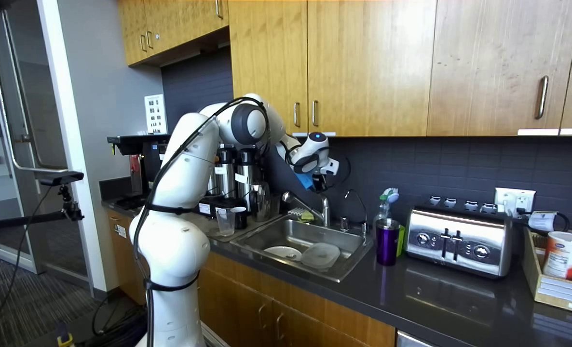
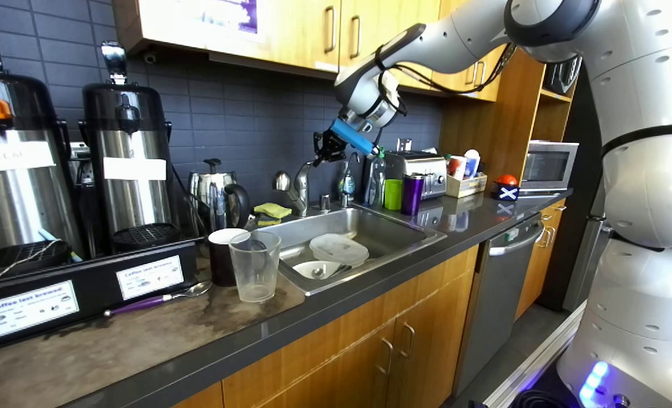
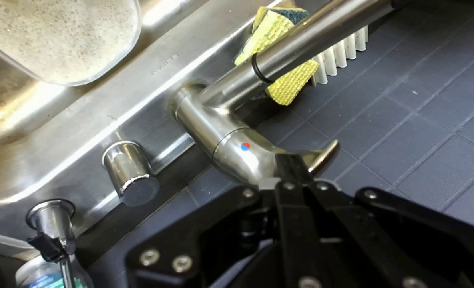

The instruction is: Move the faucet head to the left and then push the faucet handle upwards

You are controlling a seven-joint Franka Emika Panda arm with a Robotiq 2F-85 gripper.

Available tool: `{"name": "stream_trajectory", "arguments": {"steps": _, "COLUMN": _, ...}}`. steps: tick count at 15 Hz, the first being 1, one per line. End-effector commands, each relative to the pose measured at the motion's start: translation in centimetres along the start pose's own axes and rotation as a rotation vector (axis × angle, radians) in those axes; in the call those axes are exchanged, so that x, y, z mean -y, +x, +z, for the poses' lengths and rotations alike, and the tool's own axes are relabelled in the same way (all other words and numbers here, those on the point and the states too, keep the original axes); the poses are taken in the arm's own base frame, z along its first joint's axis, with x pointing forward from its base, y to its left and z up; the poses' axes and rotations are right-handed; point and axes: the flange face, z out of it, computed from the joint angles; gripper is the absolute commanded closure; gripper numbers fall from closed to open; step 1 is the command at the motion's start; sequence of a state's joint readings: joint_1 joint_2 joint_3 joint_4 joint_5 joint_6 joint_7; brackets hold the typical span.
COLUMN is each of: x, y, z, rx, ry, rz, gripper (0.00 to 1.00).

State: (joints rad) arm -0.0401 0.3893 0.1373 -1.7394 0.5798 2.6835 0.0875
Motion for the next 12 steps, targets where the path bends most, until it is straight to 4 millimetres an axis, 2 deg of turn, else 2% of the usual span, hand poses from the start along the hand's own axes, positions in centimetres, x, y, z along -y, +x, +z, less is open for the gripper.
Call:
{"name": "stream_trajectory", "arguments": {"steps": 1, "x": 0.7, "y": -0.4, "z": -0.5, "rx": 0.020, "ry": 0.030, "rz": 0.043, "gripper": 1.00}}
{"name": "stream_trajectory", "arguments": {"steps": 7, "x": -0.5, "y": -1.3, "z": 0.0, "rx": 0.034, "ry": 0.010, "rz": 0.073, "gripper": 1.00}}
{"name": "stream_trajectory", "arguments": {"steps": 12, "x": -0.8, "y": -2.7, "z": 0.9, "rx": 0.046, "ry": -0.016, "rz": 0.001, "gripper": 1.00}}
